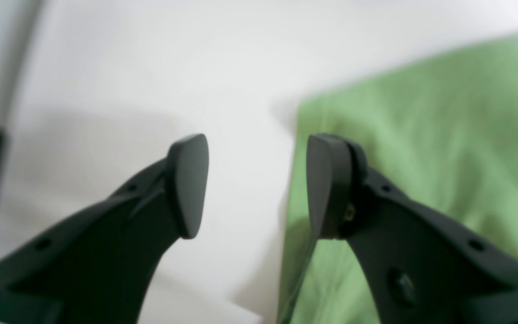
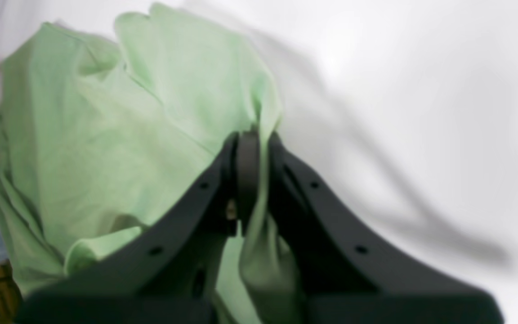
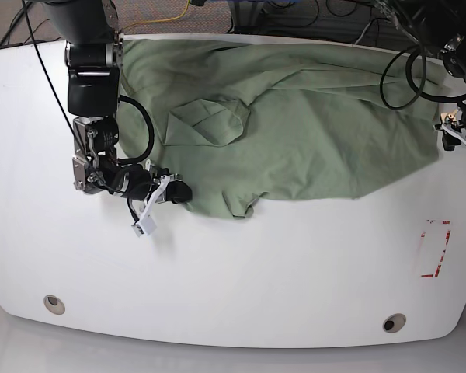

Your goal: Layout the t-shirt on the table in an organized manner, then fold the t-shirt properly

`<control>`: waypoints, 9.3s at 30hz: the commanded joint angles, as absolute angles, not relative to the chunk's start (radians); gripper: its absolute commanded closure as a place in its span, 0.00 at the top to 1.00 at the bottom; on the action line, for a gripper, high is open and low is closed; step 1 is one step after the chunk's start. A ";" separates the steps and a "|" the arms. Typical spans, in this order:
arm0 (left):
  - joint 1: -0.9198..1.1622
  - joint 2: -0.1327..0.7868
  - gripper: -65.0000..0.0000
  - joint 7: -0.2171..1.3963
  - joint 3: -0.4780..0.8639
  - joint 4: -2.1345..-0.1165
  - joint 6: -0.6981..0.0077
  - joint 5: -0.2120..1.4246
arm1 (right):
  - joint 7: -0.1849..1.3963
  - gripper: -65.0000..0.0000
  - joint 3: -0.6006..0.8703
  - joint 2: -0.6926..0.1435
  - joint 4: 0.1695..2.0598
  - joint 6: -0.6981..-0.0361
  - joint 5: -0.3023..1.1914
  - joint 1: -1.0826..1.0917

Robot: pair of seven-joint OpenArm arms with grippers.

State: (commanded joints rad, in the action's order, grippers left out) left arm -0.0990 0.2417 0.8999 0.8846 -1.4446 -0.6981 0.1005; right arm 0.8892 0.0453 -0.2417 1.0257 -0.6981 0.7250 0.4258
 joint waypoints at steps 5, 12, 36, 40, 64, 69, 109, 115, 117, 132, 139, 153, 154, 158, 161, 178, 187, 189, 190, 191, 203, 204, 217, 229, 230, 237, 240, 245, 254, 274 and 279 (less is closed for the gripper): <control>-0.148 0.242 0.49 0.900 0.921 -1.366 -0.698 0.085 | 0.889 0.04 0.007 -0.243 1.040 -0.698 0.725 0.426; -0.173 0.242 0.49 0.900 0.892 -1.276 -0.698 0.084 | 0.889 0.04 0.005 -0.242 1.040 -0.698 0.725 0.424; -0.219 0.234 0.17 0.900 0.750 -1.225 -0.698 0.094 | 0.889 0.04 0.005 -0.243 1.040 -0.698 0.727 0.401; -0.220 0.234 0.00 0.900 0.737 -1.225 -0.698 0.094 | 0.889 0.04 0.005 -0.243 1.040 -0.698 0.727 0.398; 0.124 0.188 0.00 0.900 0.401 -1.821 -0.698 0.096 | 0.889 0.04 0.005 -0.243 1.040 -0.698 0.727 0.378; 0.211 0.188 0.00 0.900 0.305 -1.876 -0.698 0.096 | 0.889 0.04 0.005 -0.242 1.040 -0.698 0.727 0.378; 0.306 0.314 0.44 1.026 0.213 -1.983 -0.698 0.602 | 0.889 0.04 0.005 -0.240 1.035 -0.698 0.727 0.378; 0.308 0.329 0.70 1.043 0.311 -1.977 -0.698 0.799 | 0.889 0.04 0.005 -0.237 1.035 -0.698 0.725 0.378; 0.308 0.331 0.70 1.043 0.358 -1.971 -0.698 0.817 | 0.889 0.04 0.005 -0.237 1.033 -0.698 0.725 0.378; 0.249 0.341 0.70 1.040 0.495 -1.552 -0.698 0.802 | 0.889 0.04 0.005 -0.234 1.033 -0.698 0.725 0.377; 0.232 0.337 0.69 1.040 0.473 -1.544 -0.698 0.799 | 0.889 0.04 0.005 -0.234 1.033 -0.698 0.725 0.375; 0.231 0.334 0.63 1.040 0.364 -1.552 -0.698 0.803 | 0.889 0.04 0.005 -0.234 1.033 -0.698 0.725 0.375; 0.231 0.329 0.61 1.040 0.357 -1.552 -0.698 0.803 | 0.889 0.04 0.005 -0.234 1.033 -0.698 0.725 0.375; 0.231 0.308 0.59 1.040 0.349 -1.552 -0.698 0.802 | 0.889 0.04 0.005 -0.234 1.033 -0.698 0.725 0.375; 0.229 0.306 0.59 1.040 0.348 -1.554 -0.698 0.803 | 0.889 0.04 0.005 -0.234 1.033 -0.698 0.725 0.375; 0.211 0.309 0.58 1.041 0.383 -1.555 -0.698 0.805 | 0.889 0.04 0.005 -0.234 1.033 -0.698 0.725 0.375; 0.209 0.311 0.58 1.041 0.403 -1.555 -0.698 0.805 | 0.889 0.04 0.005 -0.234 1.032 -0.698 0.725 0.375; 0.209 0.311 0.58 1.041 0.403 -1.563 -0.698 0.805 | 0.889 0.04 0.005 -0.234 1.032 -0.698 0.725 0.375; 0.209 0.311 0.58 1.041 0.403 -1.572 -0.698 0.805 | 0.889 0.04 0.005 -0.234 1.032 -0.698 0.725 0.375; 0.209 0.311 0.58 1.041 0.403 -1.581 -0.698 0.805 | 0.889 0.04 0.005 -0.234 1.032 -0.698 0.725 0.375; 0.211 0.309 0.58 1.041 0.397 -1.595 -0.698 0.800 | 0.888 0.04 0.005 -0.232 1.032 -0.698 0.725 0.375; 0.211 0.309 0.58 1.041 0.397 -1.595 -0.698 0.800 | 0.888 0.04 0.005 -0.232 1.032 -0.698 0.725 0.375; 0.209 0.308 0.17 1.041 0.395 -1.593 -0.698 0.799 | 0.888 0.04 0.005 -0.232 1.032 -0.698 0.725 0.375; 0.208 0.308 0.02 1.041 0.361 -1.593 -0.698 0.799 | 0.886 0.04 0.005 -0.232 1.032 -0.698 0.725 0.375; 0.200 0.308 0.00 1.041 0.361 -1.593 -0.698 0.799 | 0.886 0.04 0.005 -0.232 1.032 -0.698 0.725 0.375; 0.180 0.325 0.01 1.041 0.377 -1.638 -0.698 0.800 | 0.886 0.04 0.005 -0.232 1.032 -0.698 0.725 0.375; 0.173 0.352 0.01 1.041 0.397 -1.667 -0.698 0.799 | 0.886 0.04 0.005 -0.232 1.032 -0.698 0.725 0.375; 0.120 0.406 0.01 1.043 0.404 -1.670 -0.698 0.797 | 0.886 0.04 0.005 -0.232 1.032 -0.698 0.725 0.375; 0.015 0.501 0.01 1.041 0.406 -1.669 -0.698 0.690 | 0.886 0.04 0.005 -0.232 1.032 -0.698 0.725 0.375; -0.202 0.533 0.01 1.001 0.397 -1.511 -0.698 0.344 | 0.886 0.04 0.007 -0.236 1.032 -0.698 0.725 0.375; -0.251 0.535 0.01 0.955 0.374 -1.477 -0.698 0.309 | 0.886 0.04 0.007 -0.236 1.032 -0.698 0.725 0.375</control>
